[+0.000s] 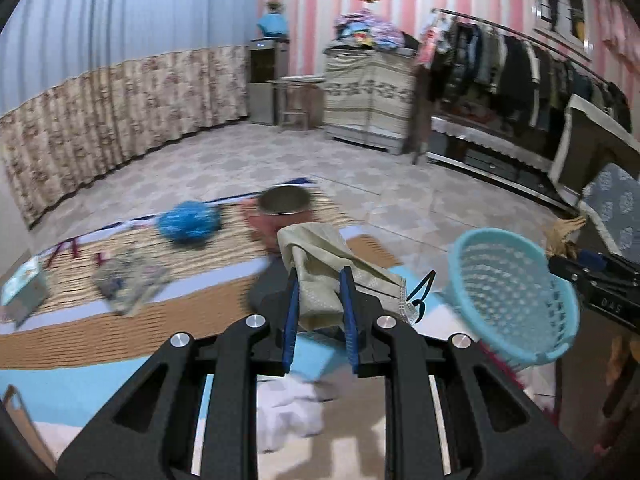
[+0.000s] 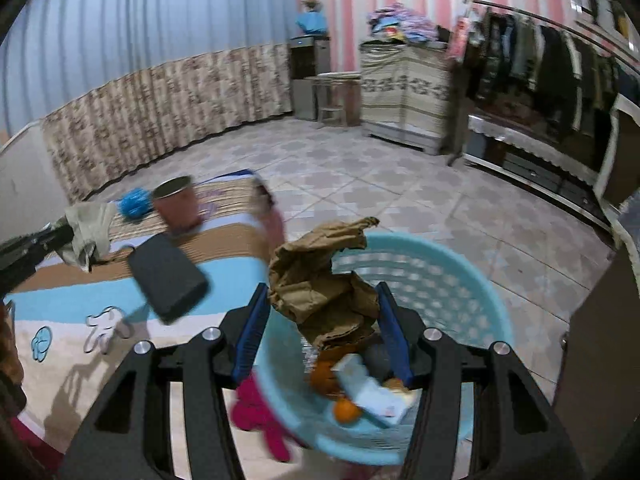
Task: Collect trash
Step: 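Carry both cloths over the blue basket and open both tools to drop them, then move the left tool to the printed snack bag, grasp and lift it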
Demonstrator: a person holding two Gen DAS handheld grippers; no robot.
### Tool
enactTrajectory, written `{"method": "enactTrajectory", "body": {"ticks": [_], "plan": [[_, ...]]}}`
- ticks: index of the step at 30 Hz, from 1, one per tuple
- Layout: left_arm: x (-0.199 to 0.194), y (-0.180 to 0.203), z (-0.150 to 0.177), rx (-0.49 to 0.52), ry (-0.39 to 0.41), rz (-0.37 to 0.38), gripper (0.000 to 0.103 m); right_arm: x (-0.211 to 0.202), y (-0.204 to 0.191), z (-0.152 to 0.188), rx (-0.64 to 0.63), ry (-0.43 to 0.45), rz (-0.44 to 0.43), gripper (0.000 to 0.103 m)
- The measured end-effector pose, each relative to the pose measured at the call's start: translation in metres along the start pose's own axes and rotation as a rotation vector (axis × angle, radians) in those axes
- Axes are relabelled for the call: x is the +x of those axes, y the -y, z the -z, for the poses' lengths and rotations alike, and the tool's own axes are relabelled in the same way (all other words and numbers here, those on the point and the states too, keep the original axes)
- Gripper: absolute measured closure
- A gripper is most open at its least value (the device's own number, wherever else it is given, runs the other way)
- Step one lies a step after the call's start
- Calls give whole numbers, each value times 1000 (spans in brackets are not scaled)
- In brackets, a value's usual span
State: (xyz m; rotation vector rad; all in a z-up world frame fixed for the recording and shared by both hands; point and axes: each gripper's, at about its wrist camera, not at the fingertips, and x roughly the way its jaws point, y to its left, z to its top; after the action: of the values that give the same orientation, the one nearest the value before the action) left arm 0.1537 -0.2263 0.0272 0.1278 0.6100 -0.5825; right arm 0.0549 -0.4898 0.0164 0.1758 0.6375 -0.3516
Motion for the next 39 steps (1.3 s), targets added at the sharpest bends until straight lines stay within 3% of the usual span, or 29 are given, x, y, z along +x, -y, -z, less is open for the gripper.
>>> {"method": "enactTrajectory", "body": {"ticks": [9, 15, 19, 21, 30, 39], "plan": [[37, 104, 4, 90, -32, 101, 85, 6, 65, 9, 73, -16, 51, 50], [61, 142, 5, 110, -65, 166, 84, 13, 87, 14, 99, -31, 63, 50], [71, 155, 7, 126, -86, 184, 75, 15, 98, 19, 113, -34, 67, 50], [73, 157, 8, 125, -92, 181, 58, 16, 100, 20, 119, -37, 66, 50], [60, 124, 2, 61, -53, 79, 16, 28, 94, 31, 117, -58, 54, 50], [45, 74, 4, -12, -37, 7, 10, 40, 62, 28, 76, -67, 49, 49]]}}
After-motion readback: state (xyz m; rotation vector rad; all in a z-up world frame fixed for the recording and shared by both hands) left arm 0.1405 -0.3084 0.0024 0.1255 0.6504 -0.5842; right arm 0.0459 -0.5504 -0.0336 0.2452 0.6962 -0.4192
